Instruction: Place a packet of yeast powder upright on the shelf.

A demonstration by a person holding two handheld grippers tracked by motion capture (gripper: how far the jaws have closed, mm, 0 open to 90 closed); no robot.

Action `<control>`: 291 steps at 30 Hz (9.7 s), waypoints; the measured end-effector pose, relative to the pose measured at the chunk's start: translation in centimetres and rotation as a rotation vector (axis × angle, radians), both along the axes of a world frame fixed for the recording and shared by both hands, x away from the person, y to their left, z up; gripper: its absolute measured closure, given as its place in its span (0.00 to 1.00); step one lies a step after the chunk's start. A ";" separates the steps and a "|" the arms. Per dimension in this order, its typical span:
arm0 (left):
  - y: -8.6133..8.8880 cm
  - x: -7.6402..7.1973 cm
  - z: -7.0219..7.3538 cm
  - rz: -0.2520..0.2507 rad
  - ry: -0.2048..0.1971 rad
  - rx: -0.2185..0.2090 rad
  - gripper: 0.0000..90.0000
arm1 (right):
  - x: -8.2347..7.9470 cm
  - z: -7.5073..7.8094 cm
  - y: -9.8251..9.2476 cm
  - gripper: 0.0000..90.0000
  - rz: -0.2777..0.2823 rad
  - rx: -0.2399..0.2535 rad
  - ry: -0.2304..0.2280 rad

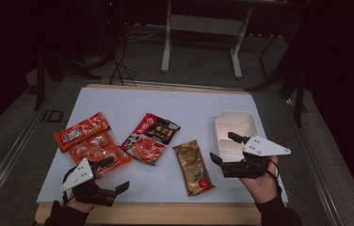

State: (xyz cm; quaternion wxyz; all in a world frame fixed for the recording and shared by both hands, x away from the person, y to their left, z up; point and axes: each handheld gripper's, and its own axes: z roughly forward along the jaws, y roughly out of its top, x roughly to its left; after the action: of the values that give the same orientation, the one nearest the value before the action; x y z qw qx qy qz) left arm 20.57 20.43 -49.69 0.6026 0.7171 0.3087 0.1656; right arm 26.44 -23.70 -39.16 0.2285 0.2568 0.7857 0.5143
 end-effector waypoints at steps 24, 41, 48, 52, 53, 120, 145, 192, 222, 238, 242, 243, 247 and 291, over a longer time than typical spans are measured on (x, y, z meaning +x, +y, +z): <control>-0.1 0.0 -0.1 -0.012 0.004 0.020 0.01 | 5.7 -3.8 5.3 0.20 -0.068 -0.124 0.206; 0.0 0.0 -0.1 -0.013 0.008 0.018 0.01 | 9.4 -7.4 8.3 0.26 -0.174 -0.239 0.357; -0.1 0.1 -0.2 -0.017 0.014 0.022 0.01 | 10.4 -9.1 9.2 0.31 -0.233 -0.309 0.380; -0.1 0.1 -0.2 -0.017 0.016 0.024 0.01 | 11.3 -9.8 9.6 0.31 -0.270 -0.322 0.412; -0.1 0.1 -0.2 -0.018 0.018 0.023 0.01 | 11.5 -9.8 9.7 0.31 -0.273 -0.323 0.421; -0.3 0.4 -0.6 -0.015 0.042 0.055 0.01 | 6.3 -1.8 9.3 0.99 0.022 -0.188 0.308; -0.6 0.7 -0.8 -0.019 0.060 0.057 0.01 | 7.1 4.7 6.0 0.99 0.056 -0.059 0.179; -0.1 0.2 -1.2 0.014 0.079 0.062 0.01 | 16.9 7.8 -5.6 0.98 -0.197 0.128 0.134; 0.1 0.1 -1.3 0.016 0.090 0.064 0.01 | 21.2 2.4 -6.7 0.98 -0.218 0.146 0.199; 0.0 0.1 -1.3 0.011 0.090 0.068 0.01 | 21.7 -0.4 -8.0 0.96 -0.287 0.149 0.360; -0.1 0.1 -1.3 0.011 0.089 0.071 0.01 | 21.5 -0.6 -8.5 0.94 -0.321 0.137 0.370; -0.1 0.1 -1.3 0.011 0.089 0.072 0.01 | 21.5 -0.5 -8.6 0.91 -0.331 0.124 0.366; -0.1 0.1 -1.3 0.011 0.090 0.071 0.01 | 21.2 -0.2 -9.0 0.78 -0.360 0.104 0.364; -0.1 1.0 0.5 -0.012 0.162 0.068 0.04 | 3.6 0.4 -6.0 0.17 -0.058 0.209 0.105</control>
State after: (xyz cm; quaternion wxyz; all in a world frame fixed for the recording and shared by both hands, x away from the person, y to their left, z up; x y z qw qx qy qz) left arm 21.53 20.32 -49.15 0.5518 0.7501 0.3462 0.1139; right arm 30.02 -29.71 -38.77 0.1737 0.3283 0.7311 0.5724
